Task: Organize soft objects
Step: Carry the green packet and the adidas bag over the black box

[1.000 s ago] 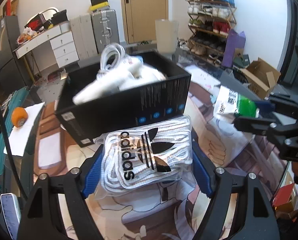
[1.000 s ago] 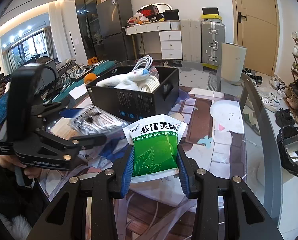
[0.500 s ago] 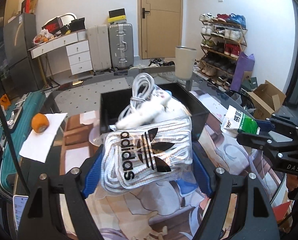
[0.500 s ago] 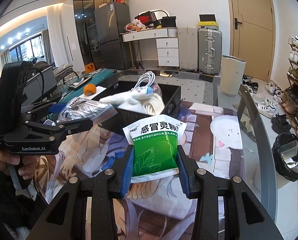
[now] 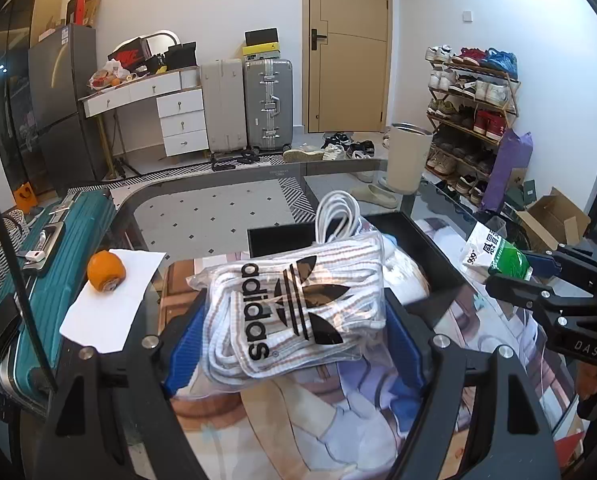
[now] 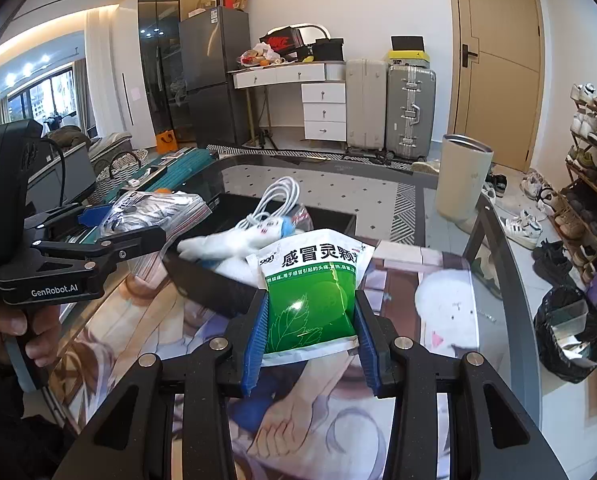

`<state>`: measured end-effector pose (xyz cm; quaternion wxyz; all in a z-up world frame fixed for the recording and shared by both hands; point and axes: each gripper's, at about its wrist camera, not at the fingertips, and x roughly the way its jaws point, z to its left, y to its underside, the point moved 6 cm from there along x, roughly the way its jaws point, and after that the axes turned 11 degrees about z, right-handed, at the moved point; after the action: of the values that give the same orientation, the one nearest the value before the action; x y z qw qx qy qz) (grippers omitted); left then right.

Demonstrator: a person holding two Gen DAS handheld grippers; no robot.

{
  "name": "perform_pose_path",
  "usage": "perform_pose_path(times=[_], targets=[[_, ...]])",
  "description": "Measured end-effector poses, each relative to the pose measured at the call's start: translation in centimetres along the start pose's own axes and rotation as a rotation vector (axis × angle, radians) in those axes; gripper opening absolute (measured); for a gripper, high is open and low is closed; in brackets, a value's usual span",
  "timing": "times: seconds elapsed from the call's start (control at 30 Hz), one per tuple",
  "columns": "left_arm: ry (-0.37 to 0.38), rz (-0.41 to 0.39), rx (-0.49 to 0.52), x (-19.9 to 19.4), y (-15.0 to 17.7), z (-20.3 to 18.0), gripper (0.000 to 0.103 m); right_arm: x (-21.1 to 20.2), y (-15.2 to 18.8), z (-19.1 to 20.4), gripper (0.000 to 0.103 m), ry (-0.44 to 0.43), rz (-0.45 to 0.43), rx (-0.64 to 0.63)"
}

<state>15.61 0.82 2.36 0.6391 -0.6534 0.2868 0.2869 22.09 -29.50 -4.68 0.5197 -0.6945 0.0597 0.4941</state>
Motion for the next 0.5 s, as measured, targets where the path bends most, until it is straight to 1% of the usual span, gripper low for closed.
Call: perform_pose_path(times=[0.17, 0.27, 0.5], targets=[[-0.007, 0.003, -0.022, 1.4, -1.6, 0.8, 0.079, 1.0, -1.3, -0.1, 0.04, 0.001, 0.001, -0.002], [0.002, 0.016, -0.037, 2.4, -2.2, 0.9, 0.079, 1.6, -1.8, -0.2, 0.04, -0.002, 0.007, -0.005], [0.011, 0.045, -0.026, 4.7, -3.1, 0.3, 0.079, 3.0, -2.6, -0.6, 0.04, -0.002, 0.022, -0.008]])
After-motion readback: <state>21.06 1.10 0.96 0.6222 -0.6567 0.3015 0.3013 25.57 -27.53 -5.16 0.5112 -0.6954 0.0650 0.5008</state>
